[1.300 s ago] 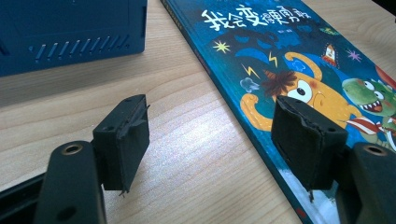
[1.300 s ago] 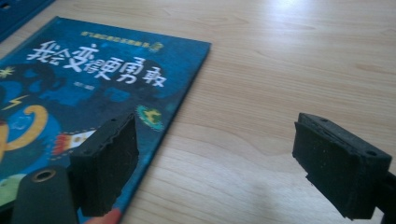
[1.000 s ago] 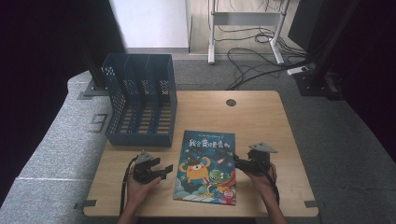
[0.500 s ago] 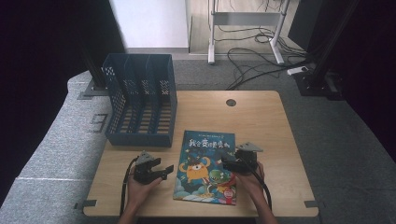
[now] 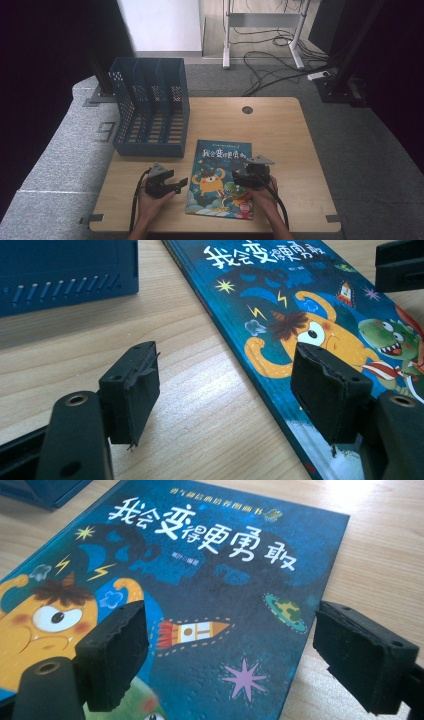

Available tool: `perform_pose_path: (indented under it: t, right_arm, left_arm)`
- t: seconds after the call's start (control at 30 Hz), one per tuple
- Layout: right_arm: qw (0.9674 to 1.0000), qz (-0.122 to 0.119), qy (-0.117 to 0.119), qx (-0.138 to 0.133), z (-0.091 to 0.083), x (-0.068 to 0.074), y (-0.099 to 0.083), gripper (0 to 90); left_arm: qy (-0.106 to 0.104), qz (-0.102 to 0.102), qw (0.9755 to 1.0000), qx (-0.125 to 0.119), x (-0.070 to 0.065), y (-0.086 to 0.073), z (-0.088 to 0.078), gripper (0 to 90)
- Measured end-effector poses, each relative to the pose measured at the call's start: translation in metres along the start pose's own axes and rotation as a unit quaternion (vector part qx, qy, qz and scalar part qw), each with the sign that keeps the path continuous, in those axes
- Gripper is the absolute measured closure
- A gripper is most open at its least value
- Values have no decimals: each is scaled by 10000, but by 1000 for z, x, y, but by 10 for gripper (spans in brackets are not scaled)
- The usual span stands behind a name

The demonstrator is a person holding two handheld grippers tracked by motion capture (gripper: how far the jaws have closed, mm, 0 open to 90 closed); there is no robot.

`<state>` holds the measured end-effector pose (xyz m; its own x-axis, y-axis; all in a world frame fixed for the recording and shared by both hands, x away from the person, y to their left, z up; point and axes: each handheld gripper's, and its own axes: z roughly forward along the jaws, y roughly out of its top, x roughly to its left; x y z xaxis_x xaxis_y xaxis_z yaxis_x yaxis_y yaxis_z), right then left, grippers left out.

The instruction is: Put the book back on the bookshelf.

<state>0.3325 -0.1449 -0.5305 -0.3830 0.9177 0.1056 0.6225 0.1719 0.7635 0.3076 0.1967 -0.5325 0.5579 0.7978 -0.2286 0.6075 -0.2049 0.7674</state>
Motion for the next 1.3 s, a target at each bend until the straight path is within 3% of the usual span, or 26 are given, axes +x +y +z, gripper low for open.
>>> perform_pose_path:
  t: [0.07,0.43,0.63,0.9,0.93,1.13,1.3]
  right_arm:
    - [10000,16,-41,-44,1,1,-1,141]
    - [9994,38,-45,339,14,-2,-9,124]
    - [9994,134,31,325,15,-6,-10,129]
    - [9994,84,65,336,15,-6,-10,133]
    - [9994,78,68,333,15,-6,-10,133]
    - [9995,63,60,317,15,-6,-10,134]
    - [9995,64,40,310,15,-5,-11,135]
  left_arm:
    - [-13,6,10000,2,-1,0,0,278]
    - [-68,57,9999,73,-7,1,3,278]
    - [-104,174,9997,169,-17,5,8,278]
    - [65,275,9973,682,-29,21,39,274]
    - [145,303,9970,695,-31,22,44,274]
    - [151,319,9965,764,-30,17,46,266]
    - [139,351,9970,673,-33,15,49,267]
